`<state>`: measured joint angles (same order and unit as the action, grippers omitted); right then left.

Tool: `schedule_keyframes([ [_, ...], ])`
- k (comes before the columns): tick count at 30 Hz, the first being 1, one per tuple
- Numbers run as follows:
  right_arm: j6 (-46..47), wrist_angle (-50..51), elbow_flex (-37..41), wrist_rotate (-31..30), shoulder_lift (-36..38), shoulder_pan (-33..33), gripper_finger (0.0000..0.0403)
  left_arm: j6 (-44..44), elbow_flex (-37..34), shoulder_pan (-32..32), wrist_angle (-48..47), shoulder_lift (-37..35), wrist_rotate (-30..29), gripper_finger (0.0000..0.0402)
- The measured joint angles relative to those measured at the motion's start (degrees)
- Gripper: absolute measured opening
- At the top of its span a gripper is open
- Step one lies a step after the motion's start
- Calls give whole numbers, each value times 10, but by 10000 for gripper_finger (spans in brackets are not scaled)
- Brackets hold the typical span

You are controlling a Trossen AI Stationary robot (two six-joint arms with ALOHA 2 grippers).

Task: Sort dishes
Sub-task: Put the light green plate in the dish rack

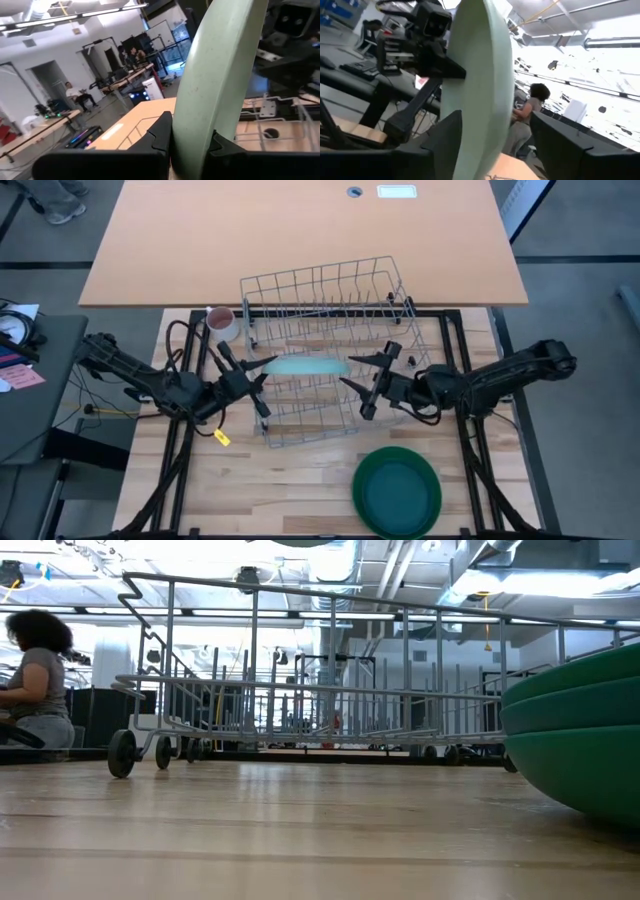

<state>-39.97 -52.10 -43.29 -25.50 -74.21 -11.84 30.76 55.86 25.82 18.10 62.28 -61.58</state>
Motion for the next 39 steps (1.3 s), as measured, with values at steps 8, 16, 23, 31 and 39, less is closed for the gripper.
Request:
schedule_keyframes([
  [8,-11,0,0,-3,0,4,155,-25,0,0,-12,6,15,24],
  [16,-54,11,0,-13,0,-3,135,-4,0,0,-30,7,-25,24],
  [23,-55,14,0,-40,0,-5,183,-5,0,1,-29,5,-28,24],
  [31,-46,15,0,-36,0,-6,149,-46,0,-15,-29,7,71,24],
  [39,-33,6,1,-57,1,-4,24,-62,0,-31,-62,7,87,25],
])
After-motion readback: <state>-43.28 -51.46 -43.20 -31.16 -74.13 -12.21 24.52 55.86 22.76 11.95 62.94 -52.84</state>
